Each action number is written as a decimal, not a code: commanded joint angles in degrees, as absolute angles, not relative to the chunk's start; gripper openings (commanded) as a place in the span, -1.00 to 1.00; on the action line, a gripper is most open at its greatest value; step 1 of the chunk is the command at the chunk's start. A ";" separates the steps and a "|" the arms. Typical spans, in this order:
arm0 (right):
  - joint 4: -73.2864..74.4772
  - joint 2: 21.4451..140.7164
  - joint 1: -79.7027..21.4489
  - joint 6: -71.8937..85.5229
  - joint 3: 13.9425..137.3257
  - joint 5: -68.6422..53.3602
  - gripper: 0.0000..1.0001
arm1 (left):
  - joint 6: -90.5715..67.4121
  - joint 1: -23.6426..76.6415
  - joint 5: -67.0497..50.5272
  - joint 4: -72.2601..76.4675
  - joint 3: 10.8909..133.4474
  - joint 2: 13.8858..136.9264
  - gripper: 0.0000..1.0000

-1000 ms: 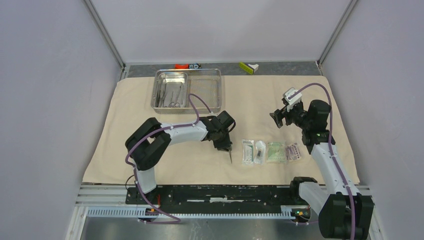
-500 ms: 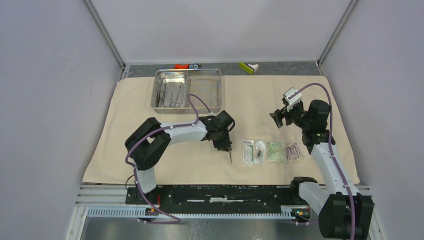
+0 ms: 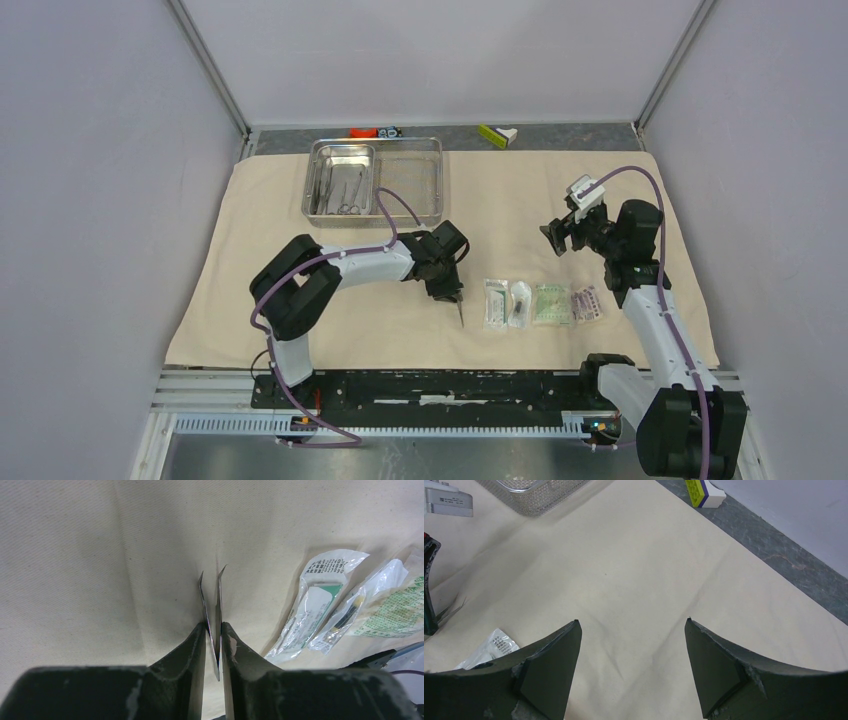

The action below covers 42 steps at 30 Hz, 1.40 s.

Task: Open and lay out the surgical kit
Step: Place the medical item in the surgical kit.

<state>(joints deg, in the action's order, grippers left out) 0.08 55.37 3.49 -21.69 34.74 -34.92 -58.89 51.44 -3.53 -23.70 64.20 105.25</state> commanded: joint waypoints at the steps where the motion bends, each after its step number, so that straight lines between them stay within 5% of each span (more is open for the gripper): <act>1: -1.41 55.20 3.69 -21.00 34.69 -35.99 0.66 | -56.98 50.98 -2.15 -25.18 64.60 102.83 -0.51; 42: -1.74 55.36 4.04 -21.23 33.75 -36.94 0.66 | -47.92 51.06 -6.32 -22.85 66.31 104.59 -0.56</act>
